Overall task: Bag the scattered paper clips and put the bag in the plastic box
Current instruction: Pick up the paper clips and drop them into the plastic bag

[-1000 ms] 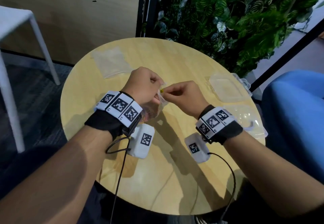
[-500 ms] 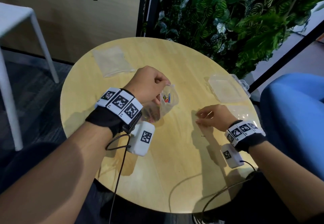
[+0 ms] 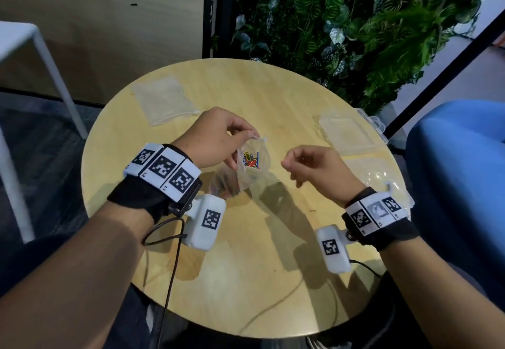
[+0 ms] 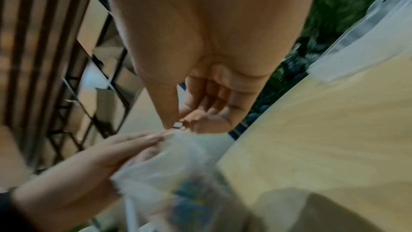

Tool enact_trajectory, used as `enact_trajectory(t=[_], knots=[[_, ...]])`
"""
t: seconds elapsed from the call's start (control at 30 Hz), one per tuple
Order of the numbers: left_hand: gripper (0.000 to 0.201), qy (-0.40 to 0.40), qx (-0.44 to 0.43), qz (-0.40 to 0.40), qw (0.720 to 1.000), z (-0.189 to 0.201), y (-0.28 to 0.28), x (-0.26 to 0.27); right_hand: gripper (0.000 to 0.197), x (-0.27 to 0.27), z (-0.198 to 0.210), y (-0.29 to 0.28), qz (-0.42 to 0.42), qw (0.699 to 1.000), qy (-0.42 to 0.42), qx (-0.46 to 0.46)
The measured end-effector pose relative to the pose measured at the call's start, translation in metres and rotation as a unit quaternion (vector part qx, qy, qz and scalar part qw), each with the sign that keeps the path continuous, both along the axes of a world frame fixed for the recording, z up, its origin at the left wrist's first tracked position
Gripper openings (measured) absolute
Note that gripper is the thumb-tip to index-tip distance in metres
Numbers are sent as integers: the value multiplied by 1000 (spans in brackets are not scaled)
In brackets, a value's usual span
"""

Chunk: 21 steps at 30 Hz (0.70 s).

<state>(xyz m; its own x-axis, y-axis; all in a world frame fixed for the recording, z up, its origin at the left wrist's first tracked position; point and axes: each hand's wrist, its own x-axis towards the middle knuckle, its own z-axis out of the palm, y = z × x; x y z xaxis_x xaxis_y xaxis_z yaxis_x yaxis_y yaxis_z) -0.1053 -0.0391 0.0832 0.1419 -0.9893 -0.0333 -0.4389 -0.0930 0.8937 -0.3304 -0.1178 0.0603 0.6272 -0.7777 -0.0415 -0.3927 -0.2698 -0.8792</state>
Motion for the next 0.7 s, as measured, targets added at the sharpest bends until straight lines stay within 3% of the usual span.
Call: enact_trajectory(t=[0.07, 0.27, 0.37, 0.43, 0.5, 0.57, 0.7], knots=[[19, -4, 1, -9, 1000, 0, -1, -2, 13, 19, 8, 10, -1, 998, -48, -43], [19, -11, -12, -10, 1000, 0, -1, 0, 6, 38, -1, 10, -16, 989, -27, -143], [20, -1, -20, -32, 999, -1, -2, 4, 21, 33, -6, -1, -35, 992, -79, -92], [20, 4, -23, -58, 998, -1, -1, 5, 33, 31, -10, -4, 16, 996, -70, -43], [20, -4, -30, -79, 996, 1, 1, 5, 23, 32, -16, -1, 47, 996, -78, -13], [19, -29, -43, -79, 996, 1, 0, 8, 10, 35, -19, 4, 26, 993, -109, 21], [13, -101, -97, -33, 990, 0, 0, 17, 18, 39, -13, 11, -13, 990, -138, -4]])
